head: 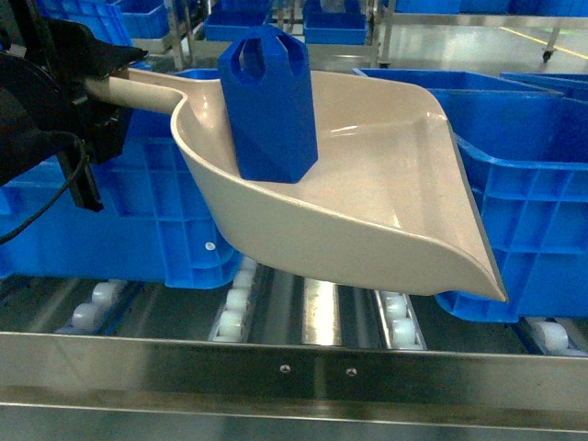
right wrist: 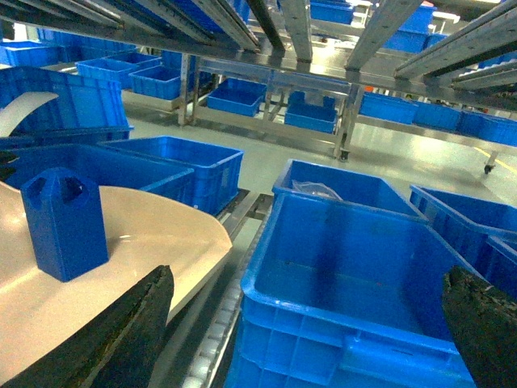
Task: Place part in tray to right shelf
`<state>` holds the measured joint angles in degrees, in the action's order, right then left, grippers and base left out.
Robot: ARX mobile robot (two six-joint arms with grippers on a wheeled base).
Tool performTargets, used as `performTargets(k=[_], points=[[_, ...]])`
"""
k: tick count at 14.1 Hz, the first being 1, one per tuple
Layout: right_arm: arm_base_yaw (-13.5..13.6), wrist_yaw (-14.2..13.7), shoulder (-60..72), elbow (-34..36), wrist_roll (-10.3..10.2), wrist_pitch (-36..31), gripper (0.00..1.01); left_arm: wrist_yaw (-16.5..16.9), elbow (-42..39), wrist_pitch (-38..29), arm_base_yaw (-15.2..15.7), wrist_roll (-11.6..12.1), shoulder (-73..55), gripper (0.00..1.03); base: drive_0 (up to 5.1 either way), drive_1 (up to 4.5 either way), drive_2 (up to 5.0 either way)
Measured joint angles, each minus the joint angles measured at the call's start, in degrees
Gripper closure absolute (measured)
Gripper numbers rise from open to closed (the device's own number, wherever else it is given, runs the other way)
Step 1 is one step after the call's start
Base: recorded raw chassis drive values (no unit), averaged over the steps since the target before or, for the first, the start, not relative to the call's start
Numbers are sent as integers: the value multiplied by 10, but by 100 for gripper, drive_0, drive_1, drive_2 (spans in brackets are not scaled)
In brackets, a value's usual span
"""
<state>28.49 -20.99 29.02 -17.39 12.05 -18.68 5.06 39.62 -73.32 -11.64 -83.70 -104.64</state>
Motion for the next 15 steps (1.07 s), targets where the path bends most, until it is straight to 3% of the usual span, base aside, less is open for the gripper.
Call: performTargets(k=[7,8,9,11,13,15], points=[[0,0,0,0,0,0,3,-4,0,8,0,2,1,91,0,0,0],[0,0,0,0,0,0,3,-40,-2,90,-3,24,37,91,0,0,0],[0,0,0,0,0,0,3,-45,-7,70,-6,47,65,91,0,0,0],[0,0,0,0,0,0,3,-52,8,49,0,43,128,91,0,0,0],[0,0,0,0,0,0,3,-87,24,128,16,40,158,91,0,0,0],[0,0,0,0,0,0,3,-142,47,215,56,38,198,91,0,0,0]])
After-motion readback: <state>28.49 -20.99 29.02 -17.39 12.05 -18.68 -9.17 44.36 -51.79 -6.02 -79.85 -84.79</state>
